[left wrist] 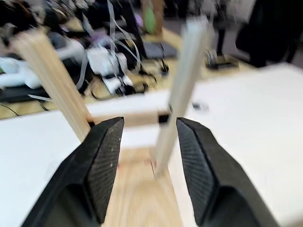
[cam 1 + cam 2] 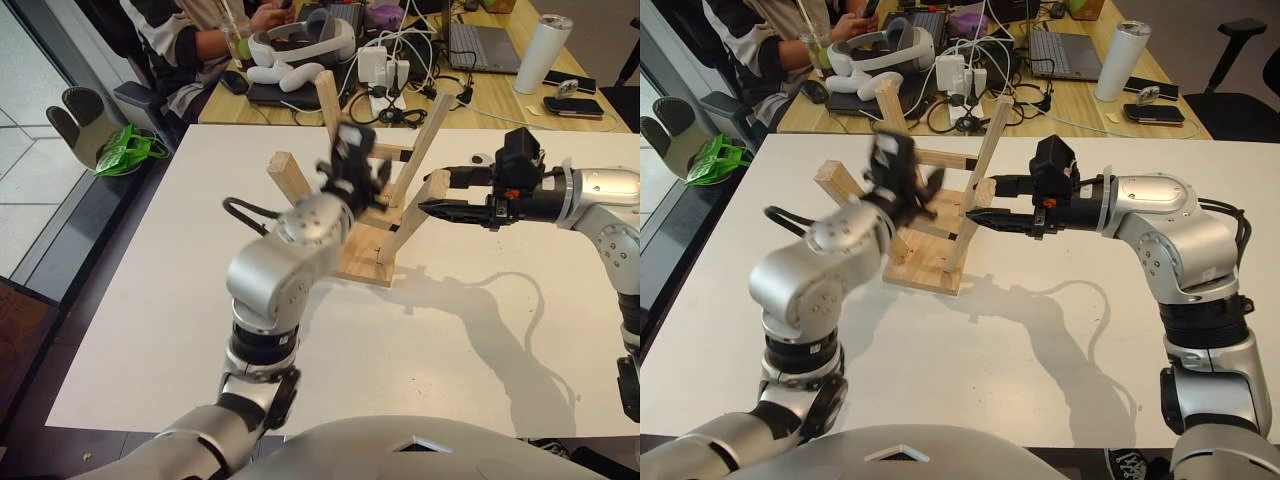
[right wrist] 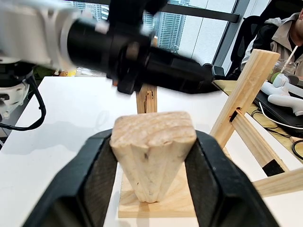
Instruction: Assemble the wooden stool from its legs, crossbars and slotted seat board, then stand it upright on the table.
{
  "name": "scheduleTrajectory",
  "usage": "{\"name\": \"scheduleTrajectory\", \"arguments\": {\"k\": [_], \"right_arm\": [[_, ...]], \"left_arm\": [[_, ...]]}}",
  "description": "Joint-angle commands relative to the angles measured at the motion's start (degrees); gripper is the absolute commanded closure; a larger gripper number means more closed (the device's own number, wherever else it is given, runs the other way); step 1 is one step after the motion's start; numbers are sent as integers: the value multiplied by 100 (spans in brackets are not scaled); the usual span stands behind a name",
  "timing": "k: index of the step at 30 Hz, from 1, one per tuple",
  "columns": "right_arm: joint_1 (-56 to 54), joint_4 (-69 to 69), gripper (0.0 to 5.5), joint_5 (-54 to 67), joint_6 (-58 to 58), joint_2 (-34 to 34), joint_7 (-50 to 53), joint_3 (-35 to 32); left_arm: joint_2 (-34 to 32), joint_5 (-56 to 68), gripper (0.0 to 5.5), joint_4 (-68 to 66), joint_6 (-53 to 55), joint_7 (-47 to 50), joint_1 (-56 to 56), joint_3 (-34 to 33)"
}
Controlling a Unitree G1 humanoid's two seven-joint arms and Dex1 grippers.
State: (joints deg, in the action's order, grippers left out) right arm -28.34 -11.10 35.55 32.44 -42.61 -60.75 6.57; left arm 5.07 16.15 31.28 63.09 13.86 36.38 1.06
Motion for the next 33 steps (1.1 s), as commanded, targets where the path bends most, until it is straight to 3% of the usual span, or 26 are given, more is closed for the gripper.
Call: {"name": "scheduleTrajectory", "arguments": {"k": [1, 8, 10, 14, 18, 19, 25, 30, 33], "right_arm": [[219, 120, 348, -362, 211, -8, 48, 299], [245, 95, 348, -351, 226, -16, 66, 306], [231, 109, 348, -358, 229, -11, 70, 317], [234, 111, 348, -377, 229, -5, 95, 320], [190, 148, 348, -384, 219, 51, 165, 307], [158, 184, 312, -387, 210, 81, 212, 283], [57, 205, 235, -317, 295, 270, 295, 29], [-35, 198, 235, 395, 750, 415, 564, -852], [-555, 391, 235, 1447, 1294, 658, 1242, -1925]], "left_arm": [[150, -476, 343, -8, -92, 420, 129, -74], [865, -425, 343, -302, 822, 454, -1966, 994], [917, -359, 343, -496, 994, 401, -2318, 933], [1081, -278, 343, -610, 945, 437, -2255, 490], [1047, -227, 343, -603, 846, 523, -2084, 465], [985, -242, 343, -570, 817, 537, -2031, 533], [681, -382, 343, -271, 639, 558, -1523, 775], [717, -166, 343, 418, -56, 279, -1070, 334], [693, 291, 343, 899, -301, -26, -441, -336]]}}
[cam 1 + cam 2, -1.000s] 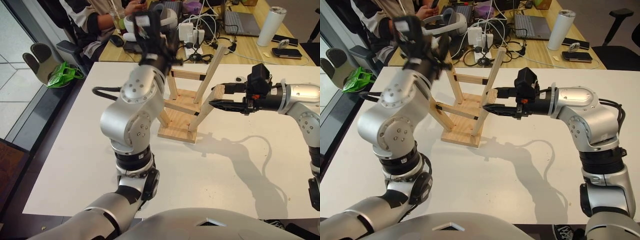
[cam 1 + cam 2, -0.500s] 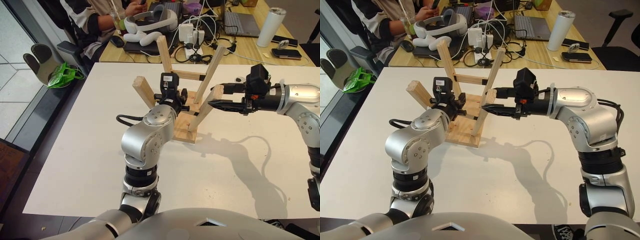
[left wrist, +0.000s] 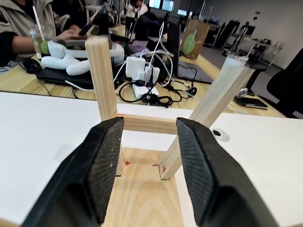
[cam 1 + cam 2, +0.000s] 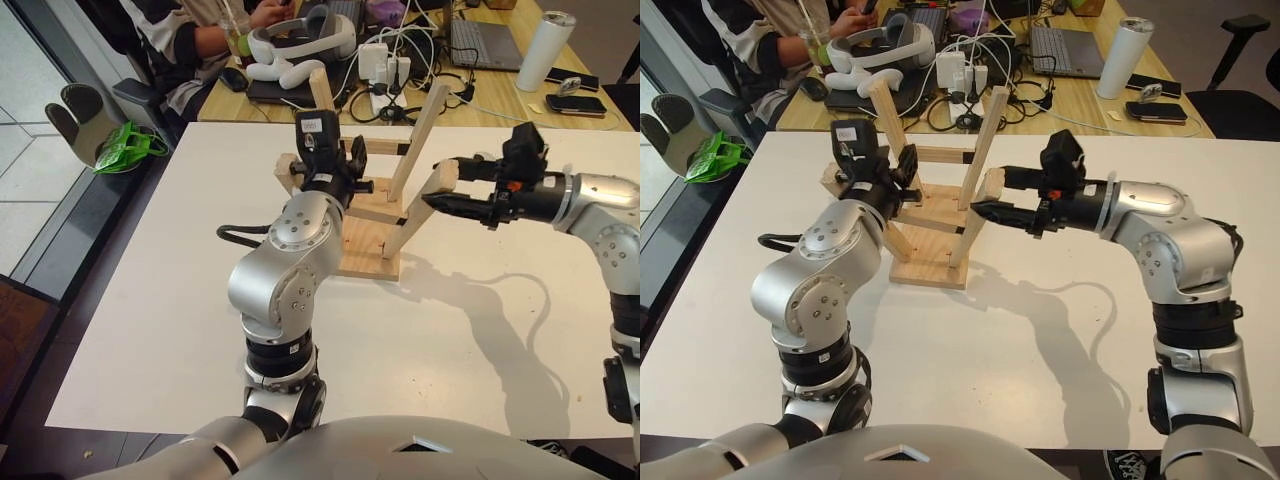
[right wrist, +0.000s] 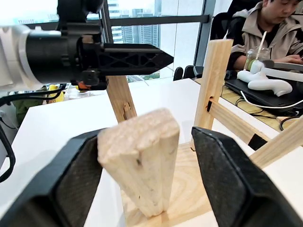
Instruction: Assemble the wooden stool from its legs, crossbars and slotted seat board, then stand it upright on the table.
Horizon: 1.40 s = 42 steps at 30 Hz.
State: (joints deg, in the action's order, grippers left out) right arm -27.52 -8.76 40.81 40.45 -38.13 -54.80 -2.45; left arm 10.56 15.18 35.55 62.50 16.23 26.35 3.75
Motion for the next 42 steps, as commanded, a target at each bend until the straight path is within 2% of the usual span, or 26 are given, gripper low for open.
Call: {"name": "scheduleTrajectory", "arguments": {"k": [1, 4, 7, 10, 14, 19, 26, 32, 34, 39, 42], "right_arm": [[-859, 194, 235, 1358, 657, 317, 931, -1338], [-1200, -161, 235, 2771, 1168, 698, 1764, -1776], [-674, -1112, 235, 3643, 1607, 913, 2170, -1353], [264, -1854, 235, 3504, 1807, 1057, 2387, -555], [1044, -2285, 235, 2574, 1638, 982, 2595, 233], [1279, -2053, 235, 1716, 1268, 965, 2884, 227], [1135, -1533, 235, 950, 955, 948, 2955, 137], [914, -1176, 235, 206, 743, 1129, 3099, 390], [657, -1050, 235, 71, 666, 1452, 3257, 480], [-292, -901, 235, -354, 361, 3067, 4480, 769], [-770, -684, 235, -899, 113, 3469, 5085, 760]], "left_arm": [[92, 542, 343, 570, -317, -341, 842, -864], [-603, 585, 343, 426, -778, -445, 1372, -1653], [-1366, -2, 343, -232, -1054, -252, 1062, -2206], [-1375, -309, 343, -892, -1042, -42, 383, -2413], [-942, -379, 343, -996, -941, -118, -262, -1691], [-421, -388, 343, -810, -934, -73, -592, -1068], [-373, -411, 343, -740, -914, -81, -562, -1057], [-297, -416, 343, -685, -865, -41, -551, -994], [-296, -420, 343, -695, -870, -35, -573, -1002], [-322, -491, 343, -738, -922, -40, -480, -995], [-361, -517, 343, -726, -934, -61, -474, -1053]]}}
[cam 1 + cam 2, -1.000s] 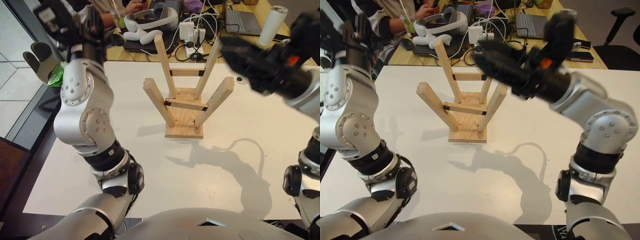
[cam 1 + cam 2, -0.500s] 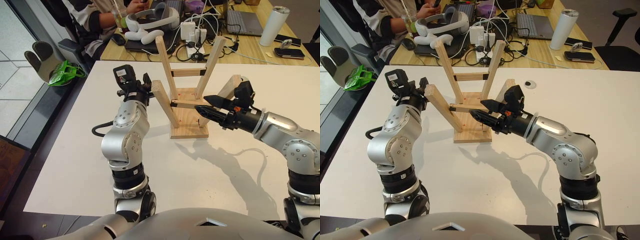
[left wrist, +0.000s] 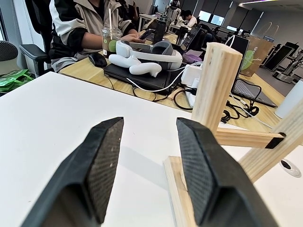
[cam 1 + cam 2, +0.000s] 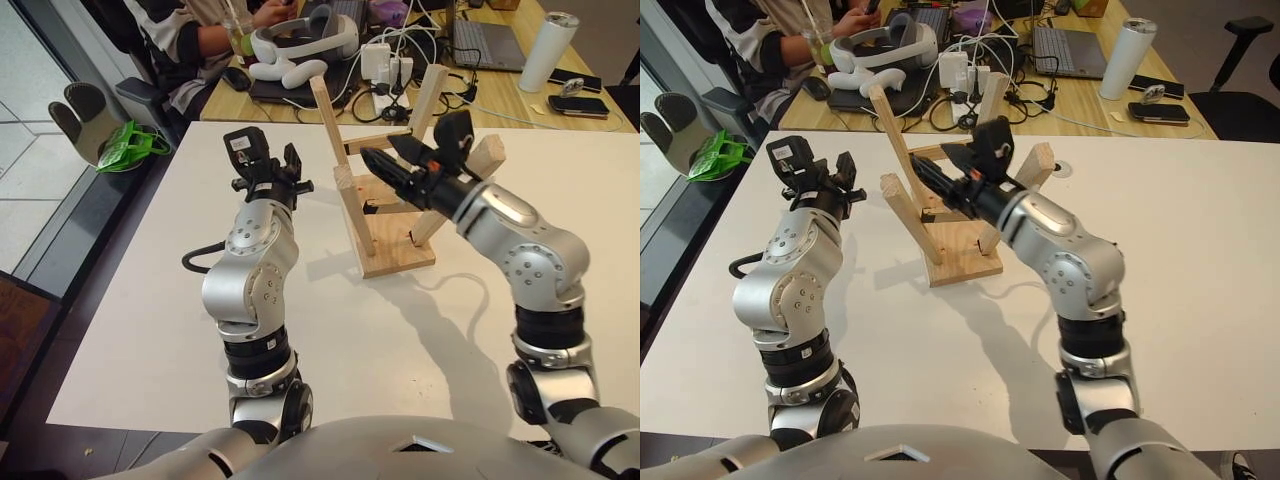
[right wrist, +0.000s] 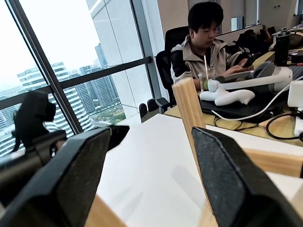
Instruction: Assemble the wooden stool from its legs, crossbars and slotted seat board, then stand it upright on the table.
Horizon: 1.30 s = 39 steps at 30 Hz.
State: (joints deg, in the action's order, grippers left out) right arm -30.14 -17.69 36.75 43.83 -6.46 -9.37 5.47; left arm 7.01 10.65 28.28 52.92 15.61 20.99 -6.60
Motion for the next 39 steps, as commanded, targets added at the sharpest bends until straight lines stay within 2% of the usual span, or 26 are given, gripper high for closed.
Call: {"name": "scheduleTrajectory", "arguments": {"k": [1, 4, 7, 11, 14, 17, 21, 24, 26, 30, 35, 39], "right_arm": [[-627, 251, 235, -655, -252, 325, 647, -36], [-795, 246, 235, -911, -255, 333, 703, -34], [-403, 119, 235, -1117, -13, 60, 501, 213], [852, 199, 235, -1464, 1135, -1154, -130, 1278], [1069, 304, 235, -1672, 1173, -1461, -419, 1560], [949, 420, 235, -1798, 919, -1308, -436, 1441], [564, 400, 235, -1718, 179, -755, -338, 910], [-354, 488, 235, -1501, -624, -42, 20, 80], [-738, 435, 235, -1283, -750, 245, 135, -294], [-50, 238, 235, -1220, -150, 245, 181, -180], [1270, 273, 235, -1330, 1738, -2, 526, 92], [1423, 176, 235, -1277, 1818, 212, 445, 197]], "left_arm": [[-15, -71, 343, 16, 22, 5, 50, -42], [-6, -101, 343, 26, -21, 39, 59, -97], [29, -135, 343, 26, -49, 58, 100, -110], [42, -161, 343, 34, -67, 38, 89, -136], [93, -170, 343, 39, -83, 48, 60, -110], [104, -167, 343, 45, -83, 43, 80, -104], [60, -152, 343, 29, -99, 28, 158, -177], [54, -158, 343, 32, -107, 32, 175, -195], [47, -157, 343, 36, -86, 28, 210, -204], [10, -164, 343, 54, -54, 32, 231, -267], [2, -161, 343, 90, 14, 37, 282, -303], [-17, -151, 343, 67, 30, 15, 340, -308]]}}
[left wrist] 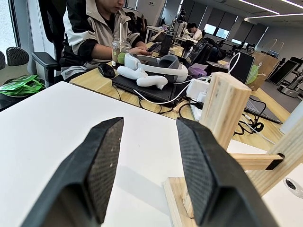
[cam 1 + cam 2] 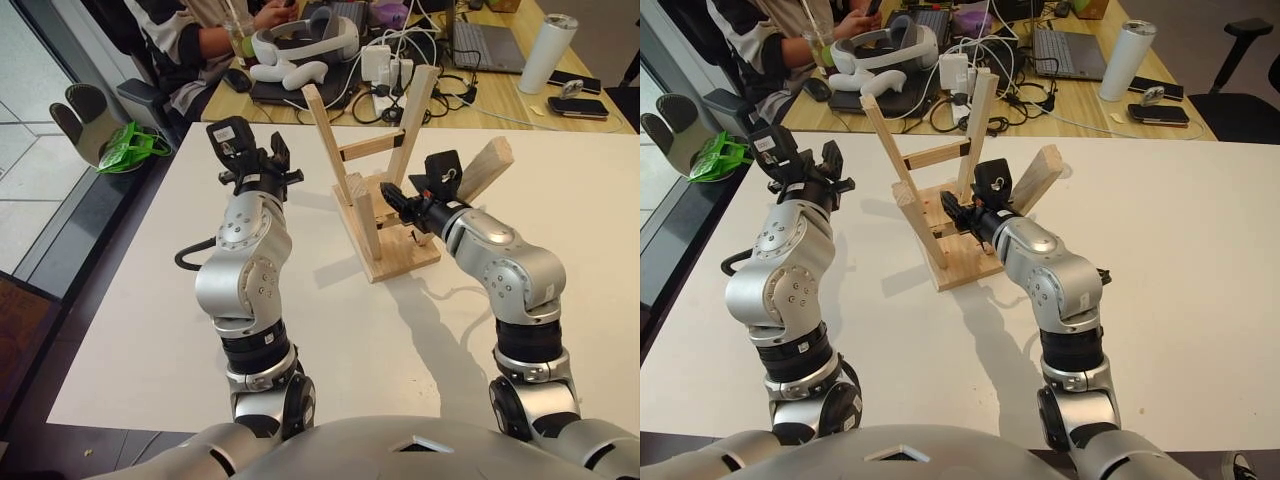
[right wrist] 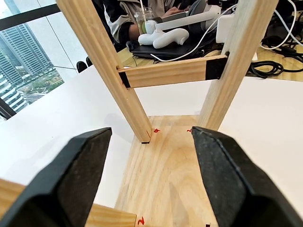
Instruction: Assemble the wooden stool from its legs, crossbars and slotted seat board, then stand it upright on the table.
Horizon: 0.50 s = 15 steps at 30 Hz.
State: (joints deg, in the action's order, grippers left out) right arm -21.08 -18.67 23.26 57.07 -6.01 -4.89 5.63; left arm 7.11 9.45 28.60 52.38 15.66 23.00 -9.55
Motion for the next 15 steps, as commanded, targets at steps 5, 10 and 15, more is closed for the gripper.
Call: {"name": "scheduleTrajectory", "arguments": {"k": [5, 10, 15], "right_arm": [[-598, -25, 235, 286, -1074, 757, -444, -43], [-3041, 270, 235, 1914, -1802, 757, -252, -2043], [-3604, 1435, 252, 1806, -2361, -776, 356, -3585]], "left_arm": [[-96, -49, 343, 15, 44, 14, 203, -102], [-291, -63, 343, -18, -43, -25, 207, -328], [-539, -26, 343, 460, 234, -238, -356, -379]]}}
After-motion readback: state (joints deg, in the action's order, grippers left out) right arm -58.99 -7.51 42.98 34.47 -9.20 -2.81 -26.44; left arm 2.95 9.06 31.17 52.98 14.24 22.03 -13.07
